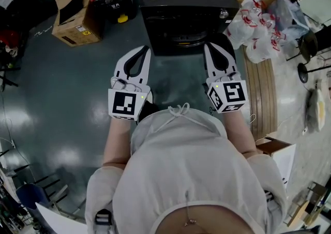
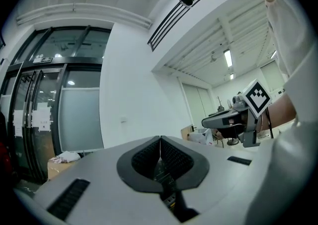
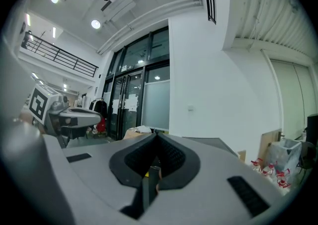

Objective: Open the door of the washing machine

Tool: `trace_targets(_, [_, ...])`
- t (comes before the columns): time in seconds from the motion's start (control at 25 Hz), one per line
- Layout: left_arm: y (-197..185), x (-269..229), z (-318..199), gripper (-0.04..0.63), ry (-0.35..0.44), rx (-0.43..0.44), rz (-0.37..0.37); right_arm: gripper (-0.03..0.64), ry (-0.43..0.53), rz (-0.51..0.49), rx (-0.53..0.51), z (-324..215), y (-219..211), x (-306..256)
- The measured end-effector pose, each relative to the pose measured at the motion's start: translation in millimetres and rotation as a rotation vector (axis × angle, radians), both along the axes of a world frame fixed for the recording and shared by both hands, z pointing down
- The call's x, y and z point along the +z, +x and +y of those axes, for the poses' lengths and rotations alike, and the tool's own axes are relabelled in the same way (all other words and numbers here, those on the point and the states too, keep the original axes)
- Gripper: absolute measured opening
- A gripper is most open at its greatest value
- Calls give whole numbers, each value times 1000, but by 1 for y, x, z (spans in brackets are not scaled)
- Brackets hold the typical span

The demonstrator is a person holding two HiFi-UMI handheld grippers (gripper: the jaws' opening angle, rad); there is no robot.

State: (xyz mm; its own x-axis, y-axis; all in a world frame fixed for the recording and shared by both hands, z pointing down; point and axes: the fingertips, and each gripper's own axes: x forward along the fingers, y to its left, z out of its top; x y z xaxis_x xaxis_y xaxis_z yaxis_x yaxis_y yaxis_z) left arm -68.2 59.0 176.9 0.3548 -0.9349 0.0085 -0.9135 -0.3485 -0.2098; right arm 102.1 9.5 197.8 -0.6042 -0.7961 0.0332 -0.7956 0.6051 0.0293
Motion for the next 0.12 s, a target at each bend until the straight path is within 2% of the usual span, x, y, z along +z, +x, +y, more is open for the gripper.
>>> trace_targets(0.12, [2,-5,0,21,67,13,-1,2,-5,3,11,0,3,0])
